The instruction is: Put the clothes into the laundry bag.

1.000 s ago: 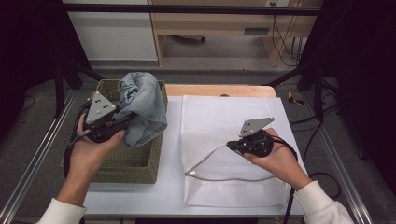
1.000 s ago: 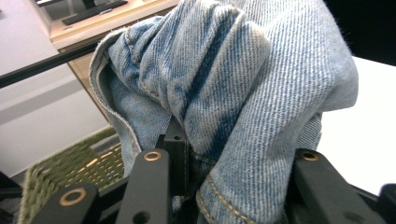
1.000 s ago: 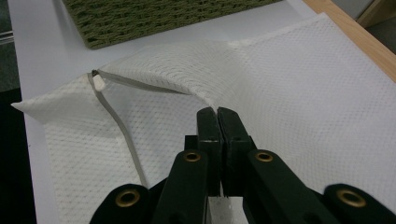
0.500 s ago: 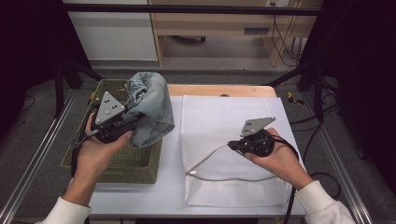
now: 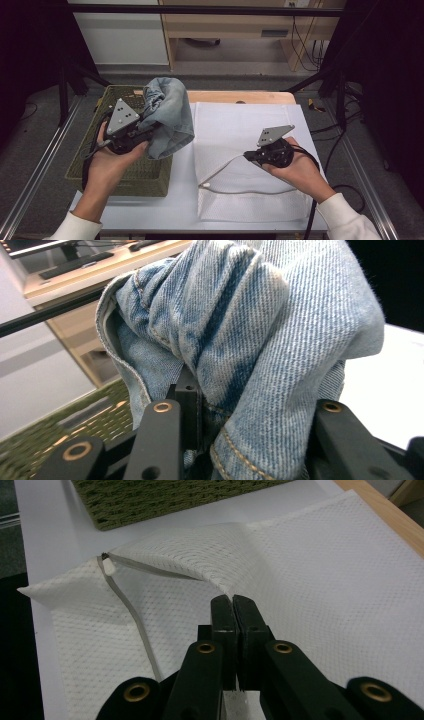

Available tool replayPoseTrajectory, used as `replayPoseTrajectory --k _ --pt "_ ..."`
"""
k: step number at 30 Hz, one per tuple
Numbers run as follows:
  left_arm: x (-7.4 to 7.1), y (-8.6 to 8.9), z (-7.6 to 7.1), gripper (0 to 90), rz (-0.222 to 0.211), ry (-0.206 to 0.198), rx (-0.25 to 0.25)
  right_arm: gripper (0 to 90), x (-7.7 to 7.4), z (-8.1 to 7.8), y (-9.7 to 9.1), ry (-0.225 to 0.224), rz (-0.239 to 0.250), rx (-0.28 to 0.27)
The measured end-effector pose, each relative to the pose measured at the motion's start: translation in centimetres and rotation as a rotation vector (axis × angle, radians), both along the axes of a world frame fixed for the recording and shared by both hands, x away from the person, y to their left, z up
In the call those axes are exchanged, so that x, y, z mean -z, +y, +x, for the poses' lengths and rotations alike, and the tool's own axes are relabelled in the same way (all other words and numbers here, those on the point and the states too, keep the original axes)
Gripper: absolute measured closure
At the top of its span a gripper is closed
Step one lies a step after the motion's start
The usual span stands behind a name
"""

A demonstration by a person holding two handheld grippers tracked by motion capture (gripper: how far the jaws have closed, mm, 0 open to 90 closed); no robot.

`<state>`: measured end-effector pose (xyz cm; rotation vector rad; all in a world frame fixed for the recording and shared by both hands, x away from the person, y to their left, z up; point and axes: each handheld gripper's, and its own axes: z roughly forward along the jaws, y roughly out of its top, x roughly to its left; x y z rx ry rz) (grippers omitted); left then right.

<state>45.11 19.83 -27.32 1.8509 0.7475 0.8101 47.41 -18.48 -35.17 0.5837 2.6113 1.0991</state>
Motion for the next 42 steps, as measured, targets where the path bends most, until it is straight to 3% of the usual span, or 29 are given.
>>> replayPoseTrajectory --k 8,11,20,36,42 --pt "-0.3 -2.5 -0.9 62.8 0.018 -0.008 0.085 89.0 0.0 0.9 0.2 0.026 0.005 -0.004" --pt "-0.2 -3.4 -0.6 62.8 0.029 -0.005 0.098 89.0 0.0 1.3 0.2 0.041 0.009 0.004" --pt "0.5 -5.7 0.3 62.8 0.008 0.016 0.148 89.0 0.2 1.7 0.4 0.057 0.007 0.002" --pt "2.1 -8.0 -3.3 62.7 -0.031 0.04 0.275 89.3 0.1 2.8 -0.5 0.111 0.064 0.015" --pt "3.3 -9.3 -4.8 62.7 -0.004 0.072 0.329 89.3 0.1 3.1 -0.8 0.123 0.067 0.031"
